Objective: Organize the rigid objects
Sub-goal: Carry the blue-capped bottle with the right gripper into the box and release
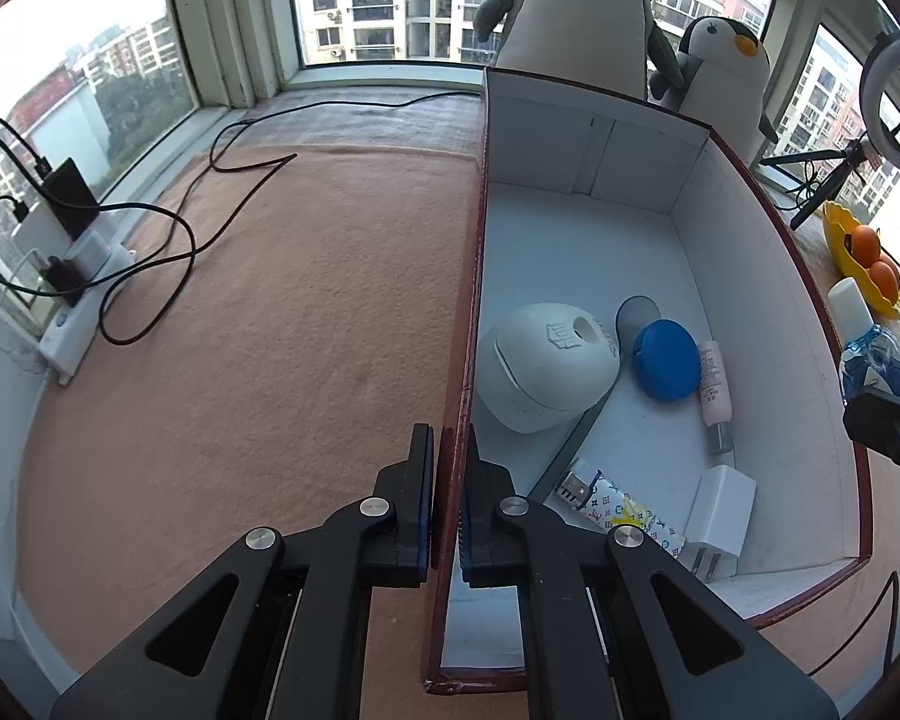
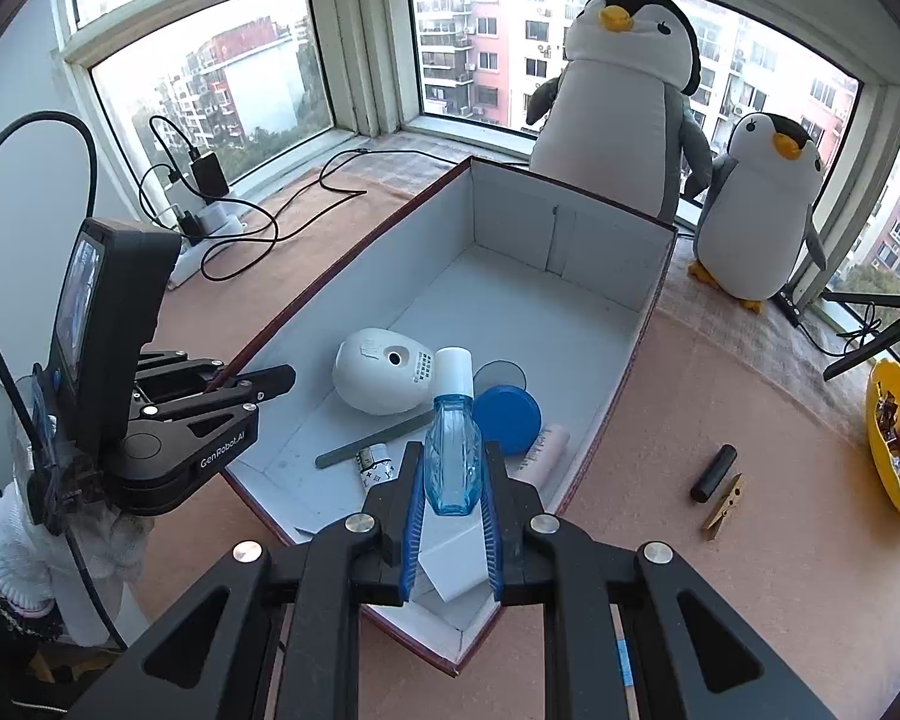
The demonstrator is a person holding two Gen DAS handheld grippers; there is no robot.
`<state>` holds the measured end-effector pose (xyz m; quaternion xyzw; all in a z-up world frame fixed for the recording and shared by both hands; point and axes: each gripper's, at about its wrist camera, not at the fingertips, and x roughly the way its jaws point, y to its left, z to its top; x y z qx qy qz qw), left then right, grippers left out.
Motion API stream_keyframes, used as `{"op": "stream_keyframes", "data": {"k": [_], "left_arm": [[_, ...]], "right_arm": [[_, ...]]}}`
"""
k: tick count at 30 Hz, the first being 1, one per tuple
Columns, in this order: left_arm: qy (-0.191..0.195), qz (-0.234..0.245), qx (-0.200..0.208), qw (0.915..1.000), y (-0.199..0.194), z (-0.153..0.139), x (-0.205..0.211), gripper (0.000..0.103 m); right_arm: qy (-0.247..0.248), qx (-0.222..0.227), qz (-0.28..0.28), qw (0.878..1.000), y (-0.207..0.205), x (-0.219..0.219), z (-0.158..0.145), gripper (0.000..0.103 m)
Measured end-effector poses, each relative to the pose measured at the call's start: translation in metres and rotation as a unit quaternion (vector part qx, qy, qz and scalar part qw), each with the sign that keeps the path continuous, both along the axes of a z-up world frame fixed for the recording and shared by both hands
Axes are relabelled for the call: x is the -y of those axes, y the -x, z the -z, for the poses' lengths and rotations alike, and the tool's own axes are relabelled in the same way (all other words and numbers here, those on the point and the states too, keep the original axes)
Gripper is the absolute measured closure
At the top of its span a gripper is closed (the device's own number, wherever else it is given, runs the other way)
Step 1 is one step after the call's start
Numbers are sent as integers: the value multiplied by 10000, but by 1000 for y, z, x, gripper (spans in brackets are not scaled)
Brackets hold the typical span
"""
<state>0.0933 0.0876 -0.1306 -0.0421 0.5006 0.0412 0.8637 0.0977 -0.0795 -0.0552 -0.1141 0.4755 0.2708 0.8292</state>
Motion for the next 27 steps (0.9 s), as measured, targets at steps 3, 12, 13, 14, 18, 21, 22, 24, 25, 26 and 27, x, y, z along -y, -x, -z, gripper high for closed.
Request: {"op": "stream_keyframes", "data": {"k": [3,12,13,14,18,21,22,24,25,26,27], "left_arm": [[0,10,-5,10000,0,1,0,98],[-11,18,-13,10000,0,1,0,98],[-12,17,-17,10000,0,1,0,98],[-5,17,-15,10000,0,1,0,98],[-12,16,-19,10000,-1,1,0,98],[-18,14,-27,10000,-1,1,0,98],[-21,12,-30,10000,0,1,0,98],[-24,11,-34,10000,-1,1,0,97],[-27,11,-36,10000,-1,1,0,98],[-29,13,-34,10000,-1,1,0,97],[-33,12,-37,10000,-1,1,0,98]], "right_arm": [[31,-23,-7,10000,0,-6,2,88],[102,-41,-54,9999,-1,-15,7,87],[108,-43,-69,9999,-1,-16,8,87],[121,-34,-76,9999,0,-17,8,87],[146,8,-111,9998,1,-18,8,84],[140,91,-99,9998,2,-18,6,68],[143,124,-95,9998,2,-18,5,65],[148,160,-100,9997,2,-18,4,60],[152,174,-104,9997,2,-18,3,60],[157,195,-102,9996,2,-18,3,58],[163,217,-97,9996,3,-18,2,56]]}}
